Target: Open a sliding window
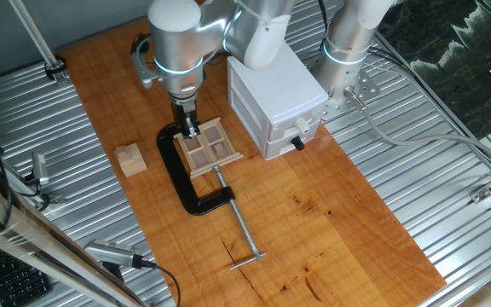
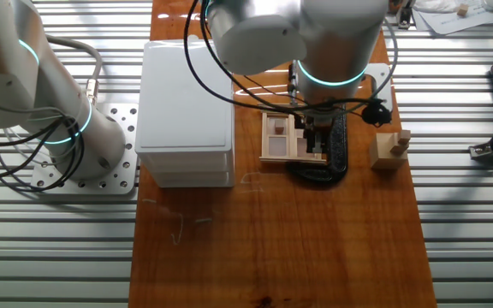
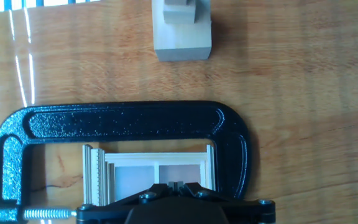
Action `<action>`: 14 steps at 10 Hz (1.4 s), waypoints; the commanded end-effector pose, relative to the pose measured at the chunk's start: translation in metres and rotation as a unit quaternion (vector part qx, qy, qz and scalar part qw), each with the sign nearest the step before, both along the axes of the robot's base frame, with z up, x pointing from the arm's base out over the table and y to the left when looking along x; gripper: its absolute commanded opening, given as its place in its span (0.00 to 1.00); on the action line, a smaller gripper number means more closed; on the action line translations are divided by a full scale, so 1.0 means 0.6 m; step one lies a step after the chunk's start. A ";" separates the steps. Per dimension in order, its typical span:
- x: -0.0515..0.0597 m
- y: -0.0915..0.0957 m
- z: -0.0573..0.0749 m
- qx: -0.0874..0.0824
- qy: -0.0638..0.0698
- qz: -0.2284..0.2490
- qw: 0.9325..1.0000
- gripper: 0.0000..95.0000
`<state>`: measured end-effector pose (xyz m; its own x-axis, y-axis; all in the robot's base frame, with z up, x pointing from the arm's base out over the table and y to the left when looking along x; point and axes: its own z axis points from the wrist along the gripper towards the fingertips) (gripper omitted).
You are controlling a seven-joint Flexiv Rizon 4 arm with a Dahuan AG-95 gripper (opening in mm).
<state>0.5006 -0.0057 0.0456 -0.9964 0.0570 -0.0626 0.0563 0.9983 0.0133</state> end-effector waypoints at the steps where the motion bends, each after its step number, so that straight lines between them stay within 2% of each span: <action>1: -0.002 -0.001 0.003 0.002 0.000 0.000 1.000 0.00; 7: -0.002 0.000 -0.008 0.001 0.007 -0.012 1.000 0.00; 14: 0.000 0.001 -0.025 -0.003 0.004 -0.010 1.000 0.00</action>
